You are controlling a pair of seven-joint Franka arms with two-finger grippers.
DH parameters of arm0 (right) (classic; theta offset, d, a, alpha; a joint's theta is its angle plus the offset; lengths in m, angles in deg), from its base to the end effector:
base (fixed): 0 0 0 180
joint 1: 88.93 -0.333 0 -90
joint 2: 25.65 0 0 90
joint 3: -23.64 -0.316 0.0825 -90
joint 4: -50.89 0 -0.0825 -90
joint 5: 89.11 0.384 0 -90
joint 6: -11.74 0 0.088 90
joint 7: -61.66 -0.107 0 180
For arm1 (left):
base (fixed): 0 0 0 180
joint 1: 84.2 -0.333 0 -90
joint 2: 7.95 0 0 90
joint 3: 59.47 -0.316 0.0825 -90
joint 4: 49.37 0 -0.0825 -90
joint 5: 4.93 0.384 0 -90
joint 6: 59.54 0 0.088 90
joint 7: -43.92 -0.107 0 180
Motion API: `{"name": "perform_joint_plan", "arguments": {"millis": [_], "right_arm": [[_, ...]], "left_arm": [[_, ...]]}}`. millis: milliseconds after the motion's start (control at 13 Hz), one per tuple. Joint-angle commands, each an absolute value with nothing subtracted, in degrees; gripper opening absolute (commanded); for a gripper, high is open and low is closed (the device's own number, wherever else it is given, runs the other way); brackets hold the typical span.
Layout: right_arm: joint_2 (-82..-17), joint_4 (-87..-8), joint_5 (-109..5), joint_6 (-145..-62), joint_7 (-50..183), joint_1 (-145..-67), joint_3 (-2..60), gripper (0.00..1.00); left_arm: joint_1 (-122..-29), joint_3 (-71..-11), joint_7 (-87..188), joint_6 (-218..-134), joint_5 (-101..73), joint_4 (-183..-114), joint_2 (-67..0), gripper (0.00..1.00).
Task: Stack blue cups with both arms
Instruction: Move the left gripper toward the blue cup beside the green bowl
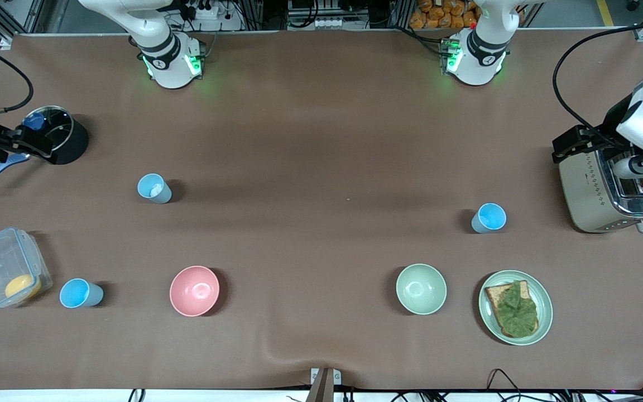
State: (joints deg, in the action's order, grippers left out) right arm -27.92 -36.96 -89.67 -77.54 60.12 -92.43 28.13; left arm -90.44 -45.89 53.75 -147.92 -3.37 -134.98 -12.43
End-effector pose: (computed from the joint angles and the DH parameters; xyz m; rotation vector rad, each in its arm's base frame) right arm 0.5654 -0.0099 0.6190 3.1278 -0.0691 -0.0226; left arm 0.5716 -0.0650 0.6151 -3.1277 -0.0693 0.0407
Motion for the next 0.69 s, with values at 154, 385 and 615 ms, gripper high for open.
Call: {"name": "perform_joint_plan", "arguments": {"millis": [154,385,615], "right_arm": [[-27.84,-37.0,-89.28,-77.38,60.26,-92.8,28.56,1.0],[-27.84,-37.0,-89.28,-77.38,60.26,-92.88,28.56,1.0],[-27.93,-37.0,-89.28,-77.38,60.26,-92.88,28.56,1.0]], "left_arm": [[-90.09,-45.5,53.32,-148.14,-3.87,-135.33,-13.67,1.0],[-90.27,-45.41,53.23,-147.87,-3.96,-135.68,-13.67,1.0],[-90.27,-45.06,53.41,-147.7,-3.96,-136.13,-13.58,1.0]]}}
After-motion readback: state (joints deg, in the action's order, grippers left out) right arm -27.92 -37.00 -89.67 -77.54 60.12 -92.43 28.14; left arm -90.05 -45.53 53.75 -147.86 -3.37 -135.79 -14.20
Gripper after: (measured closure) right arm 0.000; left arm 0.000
